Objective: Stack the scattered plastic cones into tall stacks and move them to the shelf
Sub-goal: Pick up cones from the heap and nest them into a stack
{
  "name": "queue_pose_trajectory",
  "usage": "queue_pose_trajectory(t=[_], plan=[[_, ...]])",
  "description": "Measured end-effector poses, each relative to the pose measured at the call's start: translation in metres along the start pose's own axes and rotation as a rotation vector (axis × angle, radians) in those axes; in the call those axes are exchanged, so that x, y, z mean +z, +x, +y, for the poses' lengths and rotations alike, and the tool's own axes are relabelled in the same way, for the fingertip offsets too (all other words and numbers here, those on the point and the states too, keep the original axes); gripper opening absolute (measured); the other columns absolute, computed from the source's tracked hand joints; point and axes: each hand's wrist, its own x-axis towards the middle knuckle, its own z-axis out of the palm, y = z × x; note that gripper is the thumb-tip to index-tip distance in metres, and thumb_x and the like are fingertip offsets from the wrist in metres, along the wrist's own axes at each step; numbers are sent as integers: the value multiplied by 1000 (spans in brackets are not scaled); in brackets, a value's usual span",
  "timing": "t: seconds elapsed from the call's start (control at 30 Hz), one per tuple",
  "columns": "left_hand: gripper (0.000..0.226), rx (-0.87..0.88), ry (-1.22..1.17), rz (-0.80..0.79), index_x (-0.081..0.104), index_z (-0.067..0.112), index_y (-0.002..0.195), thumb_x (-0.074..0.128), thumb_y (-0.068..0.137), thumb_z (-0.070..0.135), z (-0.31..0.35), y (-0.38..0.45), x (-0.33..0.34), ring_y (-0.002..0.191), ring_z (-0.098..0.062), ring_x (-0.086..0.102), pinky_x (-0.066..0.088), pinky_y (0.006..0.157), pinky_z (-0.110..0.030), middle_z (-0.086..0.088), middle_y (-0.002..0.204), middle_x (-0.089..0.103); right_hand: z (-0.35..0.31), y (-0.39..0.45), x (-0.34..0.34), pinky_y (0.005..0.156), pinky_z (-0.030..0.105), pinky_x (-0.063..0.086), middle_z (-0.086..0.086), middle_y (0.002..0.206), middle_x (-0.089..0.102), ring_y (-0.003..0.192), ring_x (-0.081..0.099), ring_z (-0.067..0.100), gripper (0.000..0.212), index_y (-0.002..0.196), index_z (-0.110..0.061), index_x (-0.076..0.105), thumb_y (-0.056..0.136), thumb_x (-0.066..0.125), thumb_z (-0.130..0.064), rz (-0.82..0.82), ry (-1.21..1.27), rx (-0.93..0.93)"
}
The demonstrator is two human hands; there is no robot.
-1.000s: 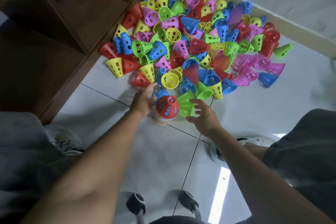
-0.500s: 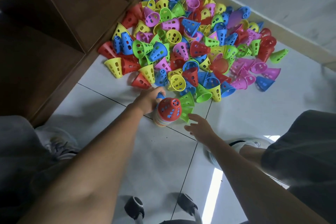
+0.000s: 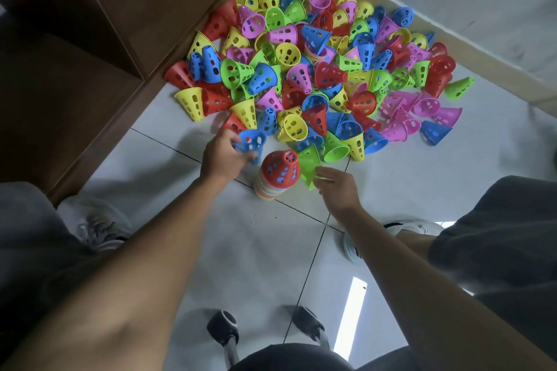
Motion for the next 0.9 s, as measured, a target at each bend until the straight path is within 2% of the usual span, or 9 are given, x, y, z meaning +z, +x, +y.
queue_pose_trajectory(t=[0.07,0.17,0.33,0.43,0.5,0.57,0.67,0.8,0.9], plan=[[47,55,-45,48,60,20,91,88,63,46,9,6,-11,88,-22,68,56,76,-36,-3,108,72,-2,1,-2,94,46,55,7,110,75,86,66,24,29,116,-12,74,88,68,-11,61,19,-1],[45,148,-35,69,61,20,87,85,66,52,24,9,-32,79,-16,66,54,69,-31,4,86,71,-4,1,-3,97,48,54,4,107,75,100,70,26,25,111,-15,76,86,70,-14,119,98,27],[44,447,129,-87,57,16,82,83,74,51,56,16,-75,68,-9,53,40,60,-27,6,74,58,-13,0,-9,94,43,57,-8,88,74,92,72,18,16,101,-14,79,85,77,-16,201,274,54],[48,557,240,-168,53,19,76,80,73,58,83,19,-101,58,-4,43,38,56,-32,10,64,49,-16,2,-15,92,41,58,-5,85,75,88,73,17,8,90,-18,78,83,81,-19,240,374,68],[51,592,305,-218,54,21,74,77,70,66,101,18,-117,58,-6,46,45,59,-34,9,65,53,-21,1,-17,89,39,60,0,83,76,80,72,18,7,80,-22,75,82,82,-20,250,422,68],[55,634,341,-288,55,18,74,77,68,68,118,12,-131,56,-6,45,42,59,-29,10,62,53,-27,-2,-19,83,34,60,2,80,75,75,70,18,8,79,-20,75,82,82,-20,254,479,60],[51,686,413,-374,51,17,73,86,68,54,136,-2,-143,58,-4,46,32,56,-18,13,63,53,-36,-7,-21,76,24,58,3,78,71,74,67,16,8,83,-11,73,84,80,-15,236,606,71],[49,770,502,-430,44,21,72,83,63,50,152,-22,-145,72,-4,45,28,62,-17,9,76,47,-44,-10,-24,74,23,58,4,78,67,76,65,17,11,80,-10,68,86,76,-6,197,748,110],[50,815,536,-503,41,21,78,83,63,44,166,-33,-150,72,-10,41,29,60,-22,7,77,45,-46,-12,-28,74,22,59,6,83,67,80,67,18,10,83,-8,66,88,73,-3,163,841,148]])
